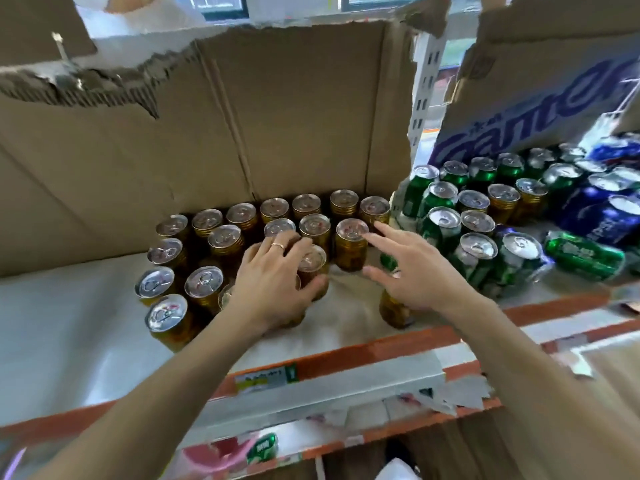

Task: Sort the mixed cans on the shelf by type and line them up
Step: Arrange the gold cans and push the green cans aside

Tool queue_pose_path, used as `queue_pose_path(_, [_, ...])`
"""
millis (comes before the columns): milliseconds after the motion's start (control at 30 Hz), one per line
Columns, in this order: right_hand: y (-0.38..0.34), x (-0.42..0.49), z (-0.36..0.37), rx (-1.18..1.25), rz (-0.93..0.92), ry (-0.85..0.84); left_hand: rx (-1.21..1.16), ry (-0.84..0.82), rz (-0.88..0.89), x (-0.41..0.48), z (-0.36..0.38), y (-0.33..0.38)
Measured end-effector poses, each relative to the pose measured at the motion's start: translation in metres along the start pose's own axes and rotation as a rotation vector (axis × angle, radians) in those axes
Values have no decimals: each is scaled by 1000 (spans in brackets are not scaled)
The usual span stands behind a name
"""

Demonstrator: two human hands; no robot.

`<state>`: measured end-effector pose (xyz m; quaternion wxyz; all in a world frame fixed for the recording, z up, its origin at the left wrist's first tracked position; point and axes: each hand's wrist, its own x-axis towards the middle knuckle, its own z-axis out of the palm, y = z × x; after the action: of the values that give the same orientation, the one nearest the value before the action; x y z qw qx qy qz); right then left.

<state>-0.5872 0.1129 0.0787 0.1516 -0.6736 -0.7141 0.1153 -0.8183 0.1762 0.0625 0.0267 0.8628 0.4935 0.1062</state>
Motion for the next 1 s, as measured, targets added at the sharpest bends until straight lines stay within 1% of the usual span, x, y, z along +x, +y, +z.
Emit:
queue_pose_path(167, [-7,-38,7,42,116,76,-85,-71,126,-11,1,6])
queue_pose_path(267, [-7,-56,5,55,175,101,-114,-80,181,-12,3,16])
queue_pose_path(467, [10,-81,1,72,272,117,-132,-92,241,-10,14,42])
queue_pose_path(700, [38,-85,-10,100,267,83,-155,-77,263,1,28,70])
queue_pose_path(1000, [67,-77,-9,92,170,38,-194,-61,219,15,47,101])
